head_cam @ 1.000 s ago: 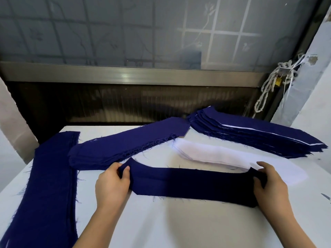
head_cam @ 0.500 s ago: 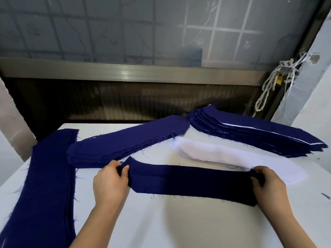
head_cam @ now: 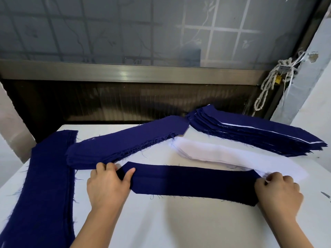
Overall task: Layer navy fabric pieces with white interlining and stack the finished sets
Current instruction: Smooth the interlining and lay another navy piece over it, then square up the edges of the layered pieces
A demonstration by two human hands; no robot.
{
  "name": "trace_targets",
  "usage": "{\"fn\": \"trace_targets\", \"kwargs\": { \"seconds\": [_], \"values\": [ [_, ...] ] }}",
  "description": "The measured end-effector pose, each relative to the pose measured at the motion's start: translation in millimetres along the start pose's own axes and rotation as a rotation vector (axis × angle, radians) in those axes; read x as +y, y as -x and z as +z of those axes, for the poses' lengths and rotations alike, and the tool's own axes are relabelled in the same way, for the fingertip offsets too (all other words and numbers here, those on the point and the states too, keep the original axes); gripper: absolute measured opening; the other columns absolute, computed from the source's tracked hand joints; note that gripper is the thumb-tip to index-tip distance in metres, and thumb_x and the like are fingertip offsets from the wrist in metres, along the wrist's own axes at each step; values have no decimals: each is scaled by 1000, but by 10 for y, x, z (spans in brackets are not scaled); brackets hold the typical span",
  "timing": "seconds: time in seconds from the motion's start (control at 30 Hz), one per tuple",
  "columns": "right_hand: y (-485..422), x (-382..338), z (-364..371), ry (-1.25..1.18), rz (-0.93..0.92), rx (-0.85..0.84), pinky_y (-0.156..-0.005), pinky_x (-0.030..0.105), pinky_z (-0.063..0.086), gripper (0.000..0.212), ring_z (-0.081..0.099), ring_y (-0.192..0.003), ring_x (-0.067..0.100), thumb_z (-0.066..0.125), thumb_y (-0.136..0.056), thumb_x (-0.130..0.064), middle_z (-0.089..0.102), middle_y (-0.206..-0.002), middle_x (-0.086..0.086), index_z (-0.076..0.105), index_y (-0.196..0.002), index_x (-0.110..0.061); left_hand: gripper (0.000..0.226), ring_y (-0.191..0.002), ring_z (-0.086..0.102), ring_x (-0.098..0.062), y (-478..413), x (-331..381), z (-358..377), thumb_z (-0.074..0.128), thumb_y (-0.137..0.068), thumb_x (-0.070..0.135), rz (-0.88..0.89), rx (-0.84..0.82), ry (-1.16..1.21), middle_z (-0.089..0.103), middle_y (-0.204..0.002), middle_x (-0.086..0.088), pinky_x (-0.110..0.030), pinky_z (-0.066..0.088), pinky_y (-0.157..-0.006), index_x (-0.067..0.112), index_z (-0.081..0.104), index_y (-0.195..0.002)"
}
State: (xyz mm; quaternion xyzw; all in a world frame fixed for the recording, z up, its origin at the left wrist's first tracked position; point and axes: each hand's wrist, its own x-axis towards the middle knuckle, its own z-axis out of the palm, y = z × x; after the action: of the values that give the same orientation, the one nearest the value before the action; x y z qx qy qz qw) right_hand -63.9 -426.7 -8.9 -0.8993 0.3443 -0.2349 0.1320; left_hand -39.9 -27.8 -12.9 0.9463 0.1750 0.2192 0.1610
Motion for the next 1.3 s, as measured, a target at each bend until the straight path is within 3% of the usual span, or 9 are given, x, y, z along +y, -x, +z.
{"fn": "trace_targets", "kwargs": {
  "seconds": [0.17,0.3,0.43,0.57,0.7,0.9,1.03,1.2,1.3],
  "values": [
    [2,-19,31,62,-106,-52,-77,44,40,33,49,-92,39,61,-86,-32,57,-94,21,62,-94,0,47,-91,54,-23,-42,17,29,62,-84,64,46,-73,60,52,-92,4,-36,47,-77,20,67,-101],
    [17,-76,-12,-120,-251,-114,-66,41,42,21,49,-80,33,68,-83,-19,59,-83,12,52,-92,-9,34,-77,54,-16,-45,21,27,66,-86,54,100,-87,167,55,-79,11,-31,39,-63,24,53,-96],
    [69,-86,-55,-253,-290,-212,-58,37,41,30,53,-68,29,62,-85,-10,61,-77,5,46,-108,-17,50,-70,55,-14,-47,18,14,64,-90,46,110,-122,231,59,-79,9,-30,39,-60,24,43,-130],
    [95,-138,-74,-172,-338,-201,-64,35,41,34,61,-86,35,60,-85,-8,68,-99,11,51,-118,-11,33,-57,52,-6,20,79,-34,59,-93,30,251,-24,295,54,-72,13,-24,35,-49,28,43,-121],
    [160,-176,-128,-122,-372,-224,-65,34,39,35,62,-96,35,59,-85,-9,66,-114,10,50,-119,-10,10,-72,57,-22,67,103,-33,67,-88,25,353,-31,82,56,-86,1,-33,44,-60,15,66,-88],
    [288,-236,-271,-190,-389,-319,-60,37,41,39,59,-72,27,57,-87,-7,67,-90,5,47,-123,-16,28,-87,57,-17,140,-25,-184,58,-94,35,304,-155,95,50,-112,6,-30,48,-78,17,64,-115],
    [738,-509,-432,-499,-338,-416,-57,23,43,41,57,-61,8,62,-82,5,63,-69,-6,54,-109,-25,53,-90,60,-22,-28,-420,-490,62,-92,40,183,-116,147,42,-125,4,-34,52,-76,16,51,-138],
    [1630,-1010,-706,-722,-390,-630,-49,16,43,53,53,-42,7,67,-73,7,63,-55,0,54,-89,-42,51,-92,60,-38,-537,-953,-964,66,-88,31,145,-8,-20,44,-116,-11,-40,50,-76,7,52,-130],
    [2010,-1401,-777,-783,-494,-602,-48,7,37,50,49,-42,2,67,-69,9,55,-48,0,58,-65,-40,63,-105,57,-42,-898,-1261,-1145,64,-88,27,66,-83,-134,36,-130,-19,-45,50,-86,3,37,-139]
  ]
}}
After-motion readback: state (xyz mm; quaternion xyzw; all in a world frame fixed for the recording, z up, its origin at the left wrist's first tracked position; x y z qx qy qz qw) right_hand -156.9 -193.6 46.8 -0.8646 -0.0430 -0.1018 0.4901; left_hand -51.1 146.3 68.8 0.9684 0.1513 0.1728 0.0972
